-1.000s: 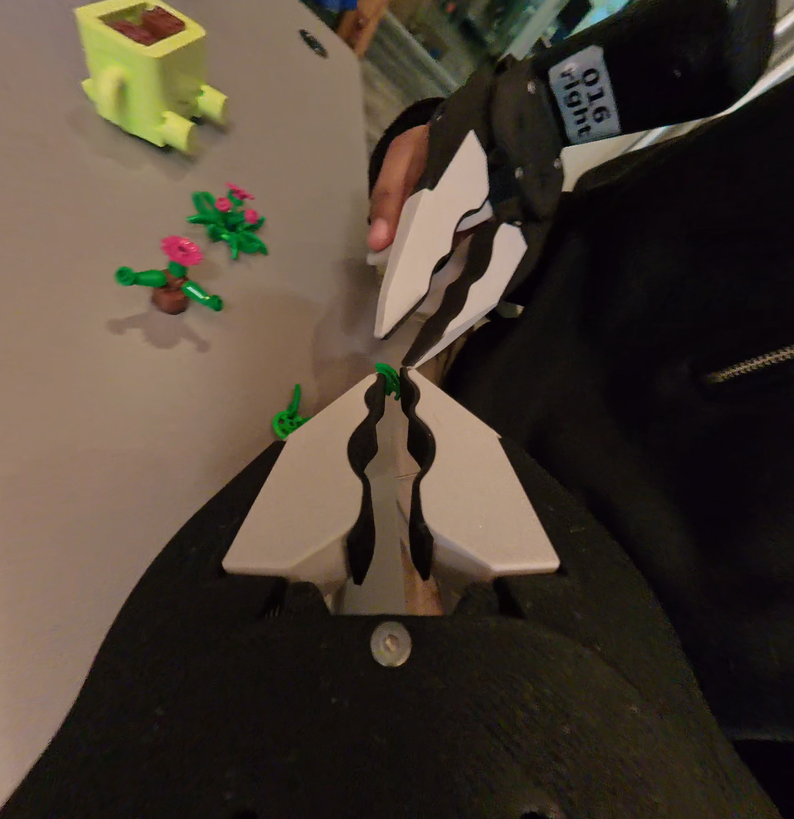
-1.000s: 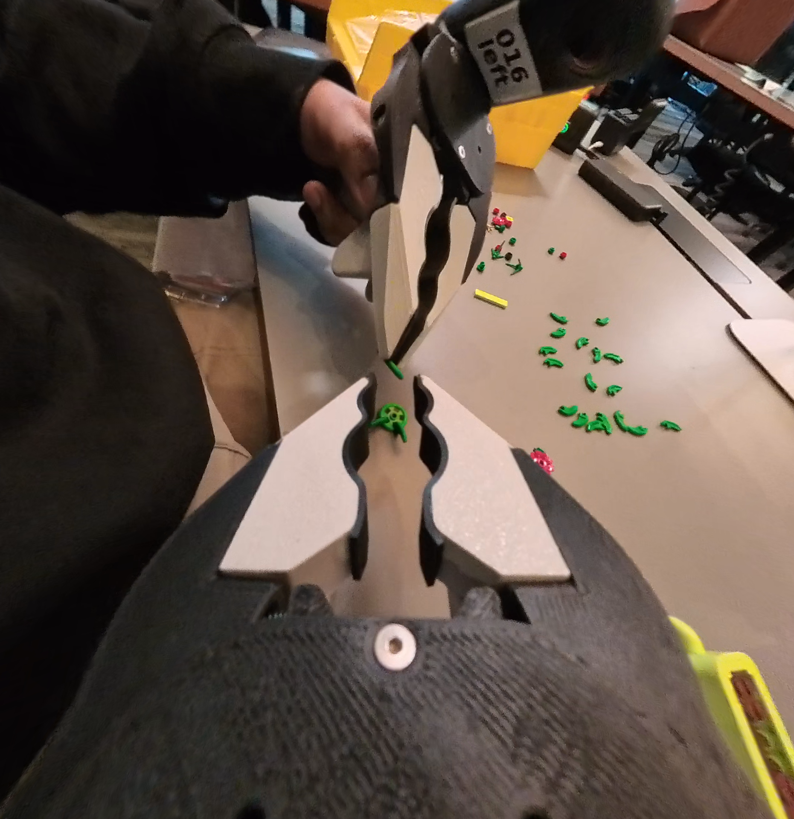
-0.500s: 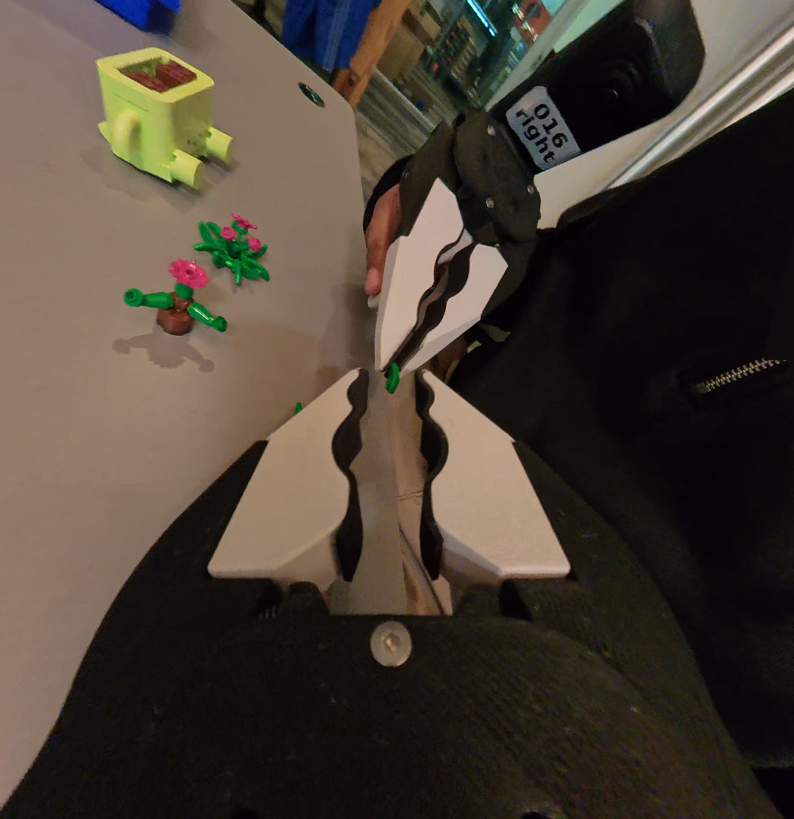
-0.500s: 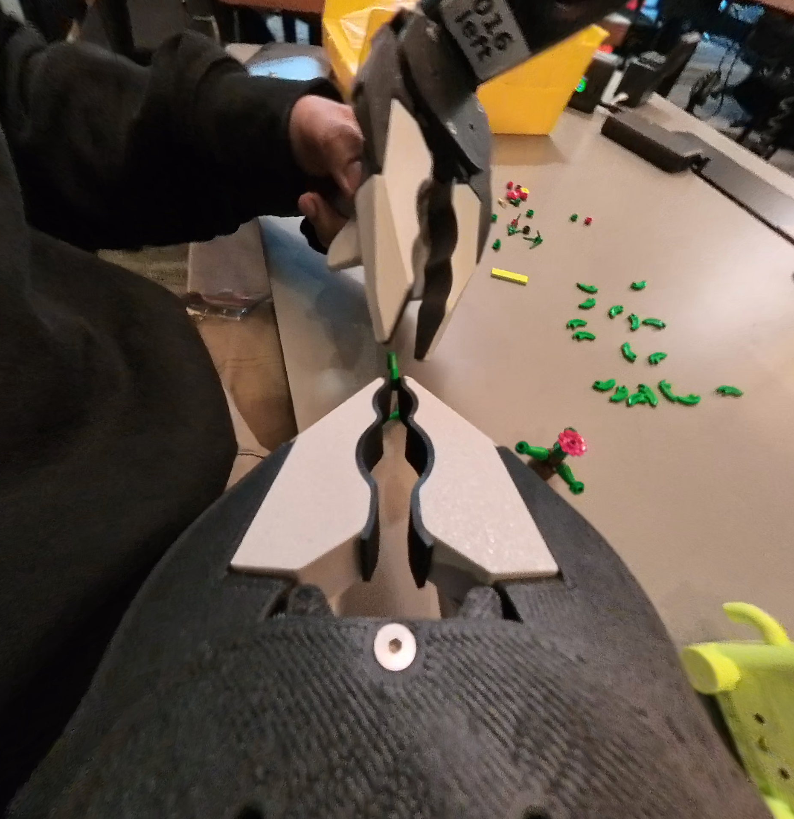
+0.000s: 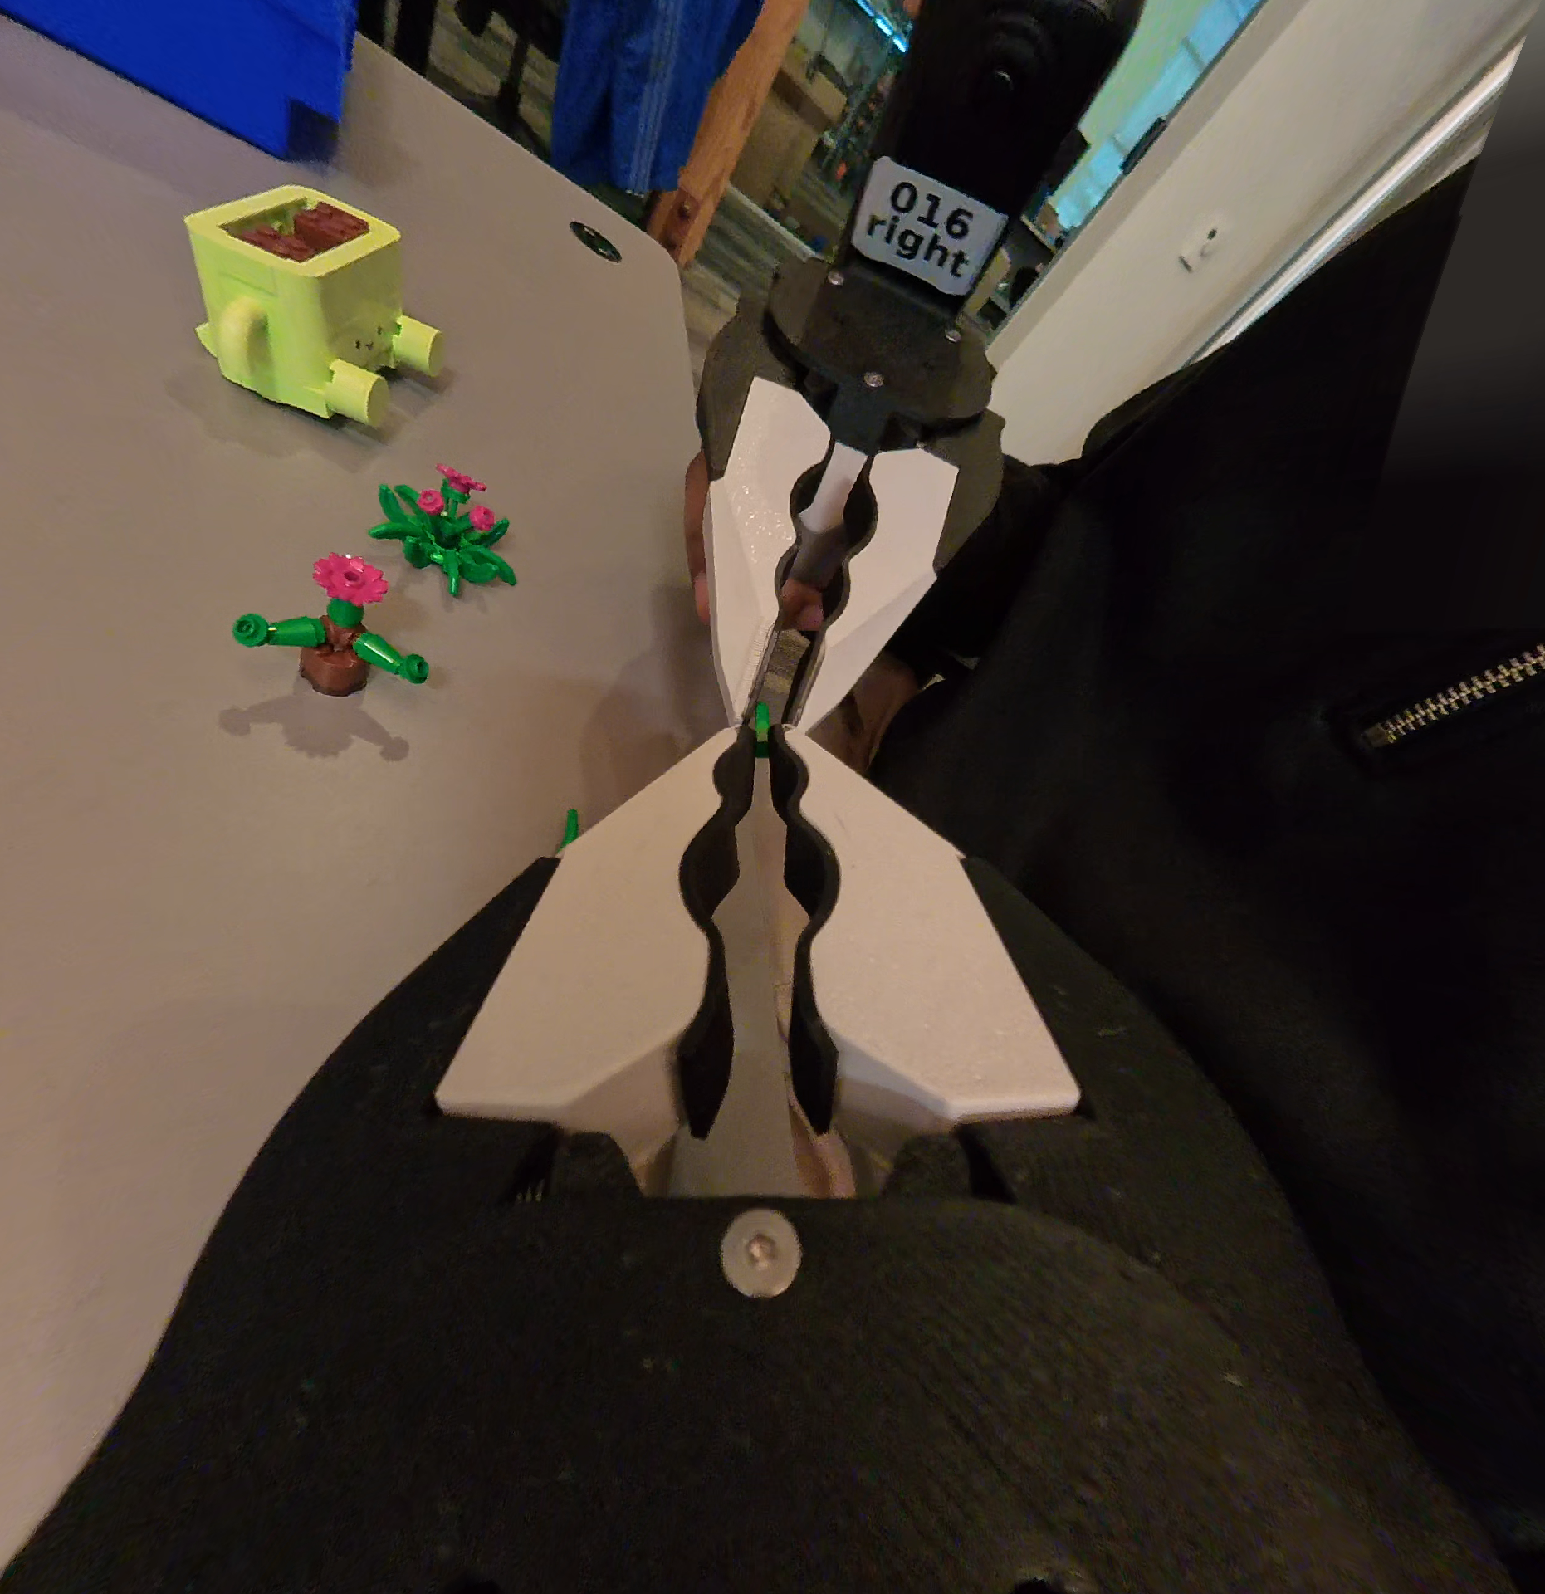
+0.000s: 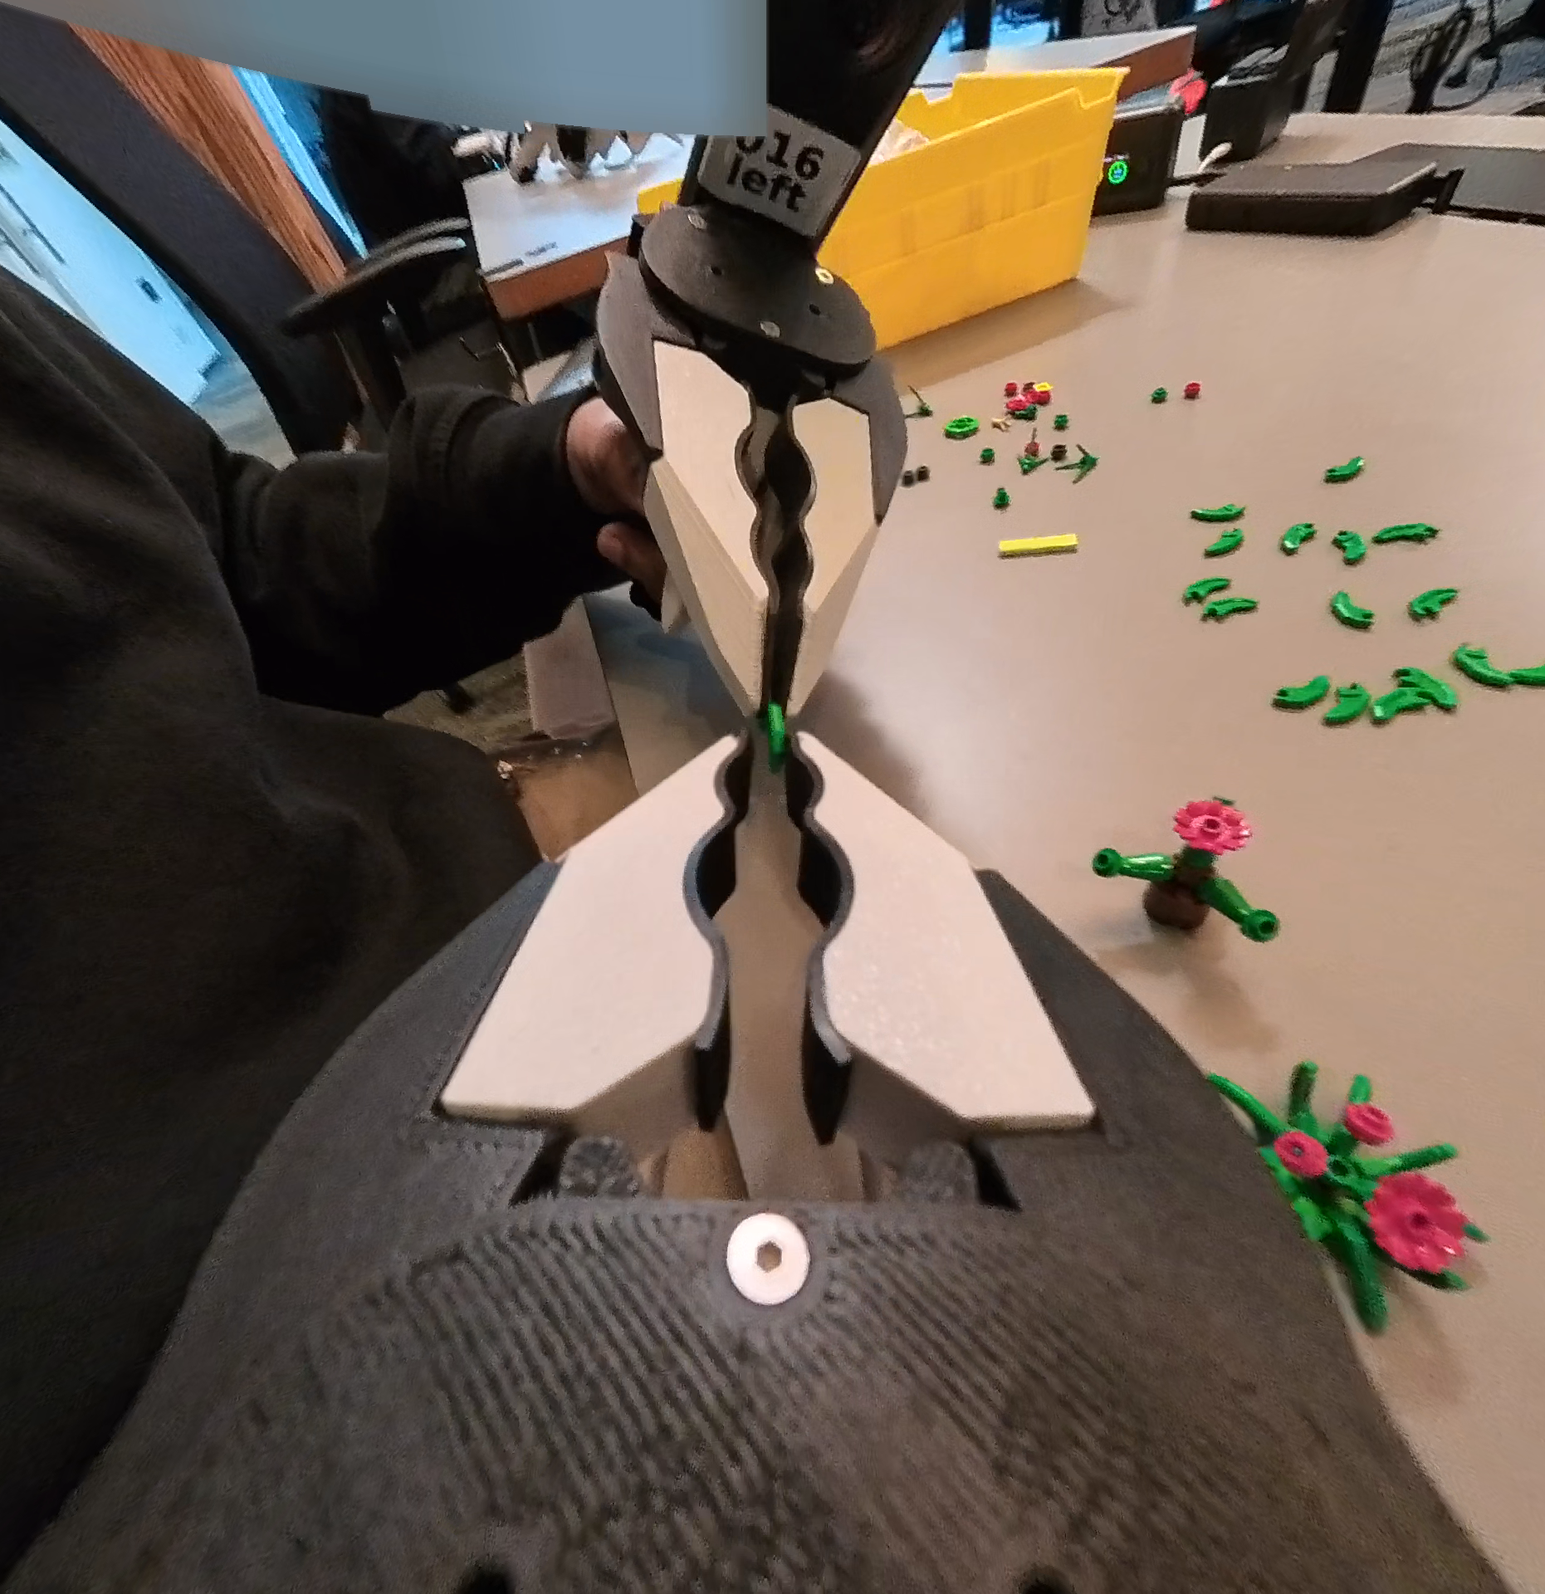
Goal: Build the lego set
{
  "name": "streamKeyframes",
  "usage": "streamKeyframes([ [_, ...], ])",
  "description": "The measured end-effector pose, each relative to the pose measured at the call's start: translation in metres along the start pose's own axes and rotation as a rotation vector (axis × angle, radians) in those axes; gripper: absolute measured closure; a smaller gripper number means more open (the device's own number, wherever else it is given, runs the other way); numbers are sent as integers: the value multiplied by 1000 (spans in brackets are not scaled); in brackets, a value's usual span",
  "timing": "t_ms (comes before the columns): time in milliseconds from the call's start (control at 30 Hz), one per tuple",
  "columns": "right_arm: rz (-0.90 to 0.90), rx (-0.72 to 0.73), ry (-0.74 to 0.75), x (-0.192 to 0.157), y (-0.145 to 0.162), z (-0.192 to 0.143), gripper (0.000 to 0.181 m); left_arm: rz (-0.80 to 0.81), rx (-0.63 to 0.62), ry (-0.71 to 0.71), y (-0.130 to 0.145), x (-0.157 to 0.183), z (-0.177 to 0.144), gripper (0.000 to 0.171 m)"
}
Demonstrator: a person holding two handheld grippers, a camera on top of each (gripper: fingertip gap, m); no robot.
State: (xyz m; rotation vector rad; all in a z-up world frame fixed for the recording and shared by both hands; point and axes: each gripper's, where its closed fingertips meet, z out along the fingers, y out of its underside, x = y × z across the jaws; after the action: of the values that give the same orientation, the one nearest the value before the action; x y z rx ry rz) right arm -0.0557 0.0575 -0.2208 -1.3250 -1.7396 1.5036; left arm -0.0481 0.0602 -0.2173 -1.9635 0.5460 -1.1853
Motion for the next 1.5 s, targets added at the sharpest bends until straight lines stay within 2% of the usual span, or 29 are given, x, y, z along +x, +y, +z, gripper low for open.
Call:
streamKeyframes([
  [200,66,16,-47,-4,2,2,180,-6,-16,27,3,4,2,170],
  [533,208,134,-125,-9,-8,-1,180,-5,1,70,1,11,1,171],
  [700,223,107,-127,-8,-4,-1,181,3,-11,53,3,8,3,170],
  [800,243,91,-76,1,-2,-3,180,27,-67,-60,14,-9,3,152],
  [900,211,-12,15,13,13,-2,181,73,-155,-208,32,-30,5,139],
  [1067,85,-218,88,10,39,8,180,90,-249,-319,52,-44,11,126],
  [1267,-34,-352,151,13,55,26,180,100,-289,-348,57,-43,8,126],
  [1500,-169,-454,297,34,59,14,180,94,-318,-315,67,-27,11,129],
])
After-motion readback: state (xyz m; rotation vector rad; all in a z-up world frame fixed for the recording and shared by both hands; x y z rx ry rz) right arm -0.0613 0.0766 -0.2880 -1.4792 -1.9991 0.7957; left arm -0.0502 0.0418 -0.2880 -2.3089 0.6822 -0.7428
